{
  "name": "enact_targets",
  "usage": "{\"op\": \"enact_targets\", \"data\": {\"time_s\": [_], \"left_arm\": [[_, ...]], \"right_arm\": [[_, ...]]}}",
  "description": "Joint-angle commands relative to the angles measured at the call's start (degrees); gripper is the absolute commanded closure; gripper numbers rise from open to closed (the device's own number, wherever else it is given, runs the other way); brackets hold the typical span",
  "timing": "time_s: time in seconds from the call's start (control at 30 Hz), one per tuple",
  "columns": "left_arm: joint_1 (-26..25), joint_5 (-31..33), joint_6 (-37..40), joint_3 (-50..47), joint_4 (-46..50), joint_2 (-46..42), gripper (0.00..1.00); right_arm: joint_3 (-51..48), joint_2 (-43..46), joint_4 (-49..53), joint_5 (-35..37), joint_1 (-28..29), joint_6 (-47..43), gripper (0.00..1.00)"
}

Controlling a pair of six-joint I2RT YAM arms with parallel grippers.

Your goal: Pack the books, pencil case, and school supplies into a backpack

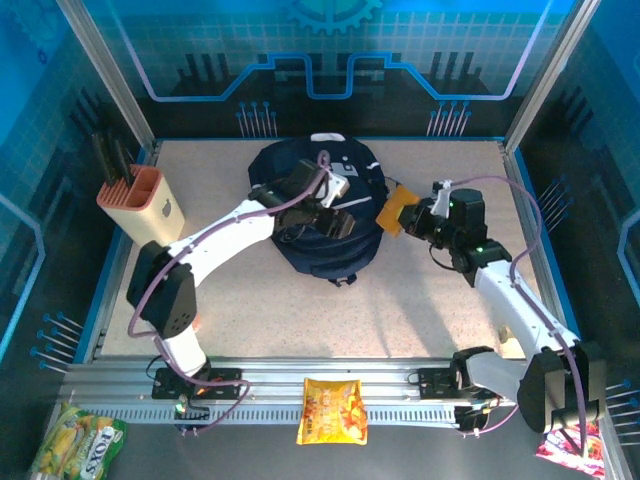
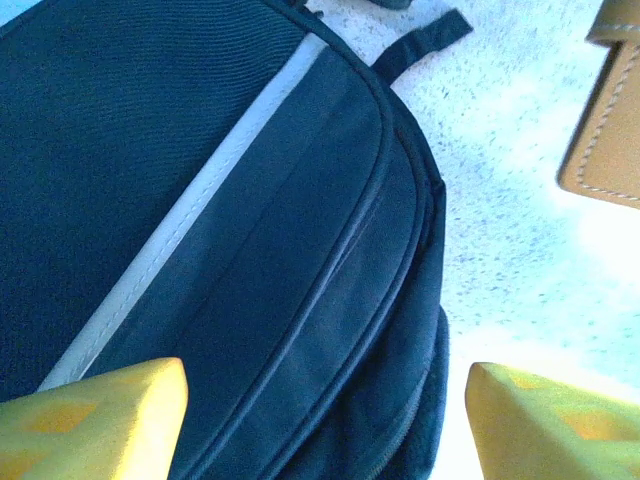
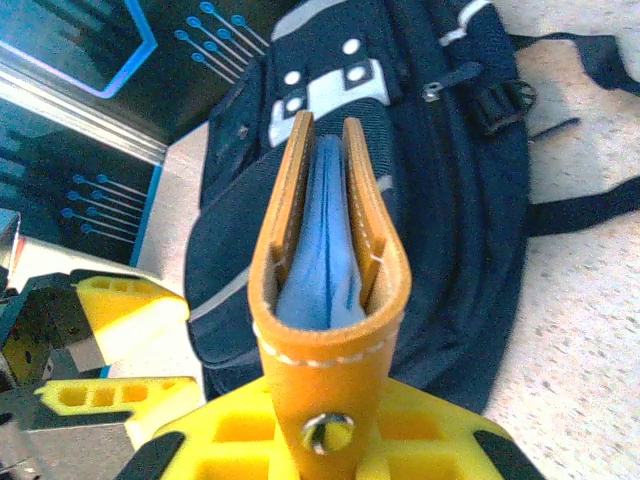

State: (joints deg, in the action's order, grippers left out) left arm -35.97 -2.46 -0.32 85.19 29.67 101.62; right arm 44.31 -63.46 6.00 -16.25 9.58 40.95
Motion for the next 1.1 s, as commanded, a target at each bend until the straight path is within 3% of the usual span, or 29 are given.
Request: {"op": "enact_targets", "data": {"time_s": [0.0, 0.27, 0.47, 0.87, 1.07], "left_arm": [[-1.88, 6.87, 9.88, 4.92, 8.79, 5.34, 0.29], [-3.81, 15.42, 10.13, 16.07, 17.56, 15.45, 0.41], [-4.06, 25.59, 4.91, 22.86, 22.42, 19.86, 0.57], [-3.82, 21.68, 3.33, 25.09, 21.55, 17.17, 0.80], [-3.83, 17.67, 2.89, 23.88, 17.13, 13.71, 0.87]], "right_arm": [[-1.37, 1.61, 2.97, 1.32, -1.38, -1.41, 0.89], [-2.56, 1.53, 0.67, -0.96, -1.80, 0.75, 0.89], [-2.74, 1.02, -0.42, -2.57, -1.85, 1.80, 0.88], [-3.91, 1.06, -1.94, -3.76, -1.72, 4.08, 0.88], [-7.48, 0.61, -8.43, -5.66, 0.00, 10.83, 0.88]]}}
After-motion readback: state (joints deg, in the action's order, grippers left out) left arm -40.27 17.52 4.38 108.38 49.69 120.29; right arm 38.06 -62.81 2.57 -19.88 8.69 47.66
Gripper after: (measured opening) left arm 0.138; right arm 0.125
